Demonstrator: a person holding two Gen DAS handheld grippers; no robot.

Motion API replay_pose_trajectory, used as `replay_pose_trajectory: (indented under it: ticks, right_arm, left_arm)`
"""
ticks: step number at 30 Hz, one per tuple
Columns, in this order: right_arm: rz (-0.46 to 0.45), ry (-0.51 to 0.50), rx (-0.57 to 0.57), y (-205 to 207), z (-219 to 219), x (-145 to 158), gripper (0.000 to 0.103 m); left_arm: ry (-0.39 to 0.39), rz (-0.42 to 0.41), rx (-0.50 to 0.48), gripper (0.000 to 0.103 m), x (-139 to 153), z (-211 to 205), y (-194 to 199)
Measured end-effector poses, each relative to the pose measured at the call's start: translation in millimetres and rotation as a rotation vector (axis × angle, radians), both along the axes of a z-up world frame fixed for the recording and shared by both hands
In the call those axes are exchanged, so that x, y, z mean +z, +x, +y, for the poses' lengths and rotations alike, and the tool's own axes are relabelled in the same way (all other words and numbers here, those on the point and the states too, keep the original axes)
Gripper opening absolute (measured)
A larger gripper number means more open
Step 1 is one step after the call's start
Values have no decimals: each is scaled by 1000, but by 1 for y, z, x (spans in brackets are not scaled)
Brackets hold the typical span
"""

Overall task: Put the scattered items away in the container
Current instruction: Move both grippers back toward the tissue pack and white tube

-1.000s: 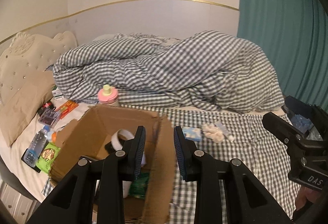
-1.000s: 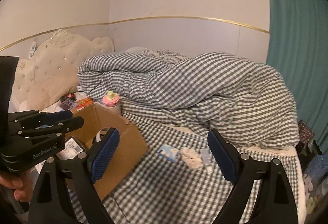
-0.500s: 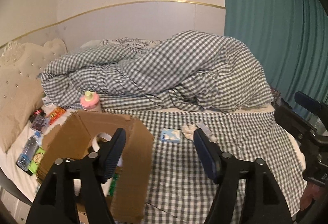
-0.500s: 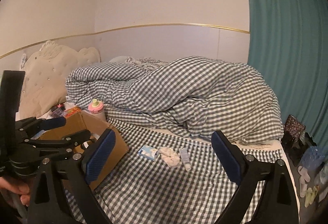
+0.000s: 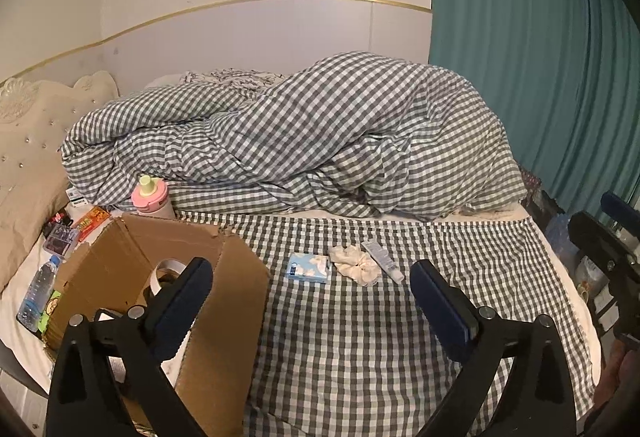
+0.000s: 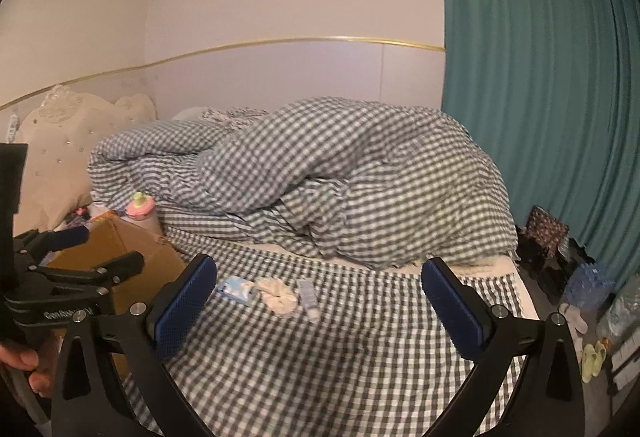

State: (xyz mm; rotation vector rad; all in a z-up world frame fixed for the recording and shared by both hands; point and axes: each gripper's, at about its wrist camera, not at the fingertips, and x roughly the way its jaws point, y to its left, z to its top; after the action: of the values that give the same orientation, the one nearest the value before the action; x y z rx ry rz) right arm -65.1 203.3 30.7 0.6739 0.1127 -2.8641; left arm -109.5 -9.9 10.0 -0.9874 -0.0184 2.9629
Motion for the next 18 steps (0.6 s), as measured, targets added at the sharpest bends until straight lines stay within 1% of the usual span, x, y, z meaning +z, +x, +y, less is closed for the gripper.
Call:
replay_pose_trajectory:
  ticks: [2,9,14,18]
  right_arm:
    - [-15,2,-10,-7,5,-6,103]
    - [-61,14,-26,-27,19,-31,103]
    - [-104,21,-32,-50,24,-52,103]
    - [-142,25,-26,-69,26,-70,103]
  left_arm:
    - [-3,-10,2,103,-4,3,-5]
    - [-10,-57,-14,103,-26,15,-26]
    - [-24,-95,-18,103,-49,20,-45]
    - [-57,-99,-11,103,-67,22,-58]
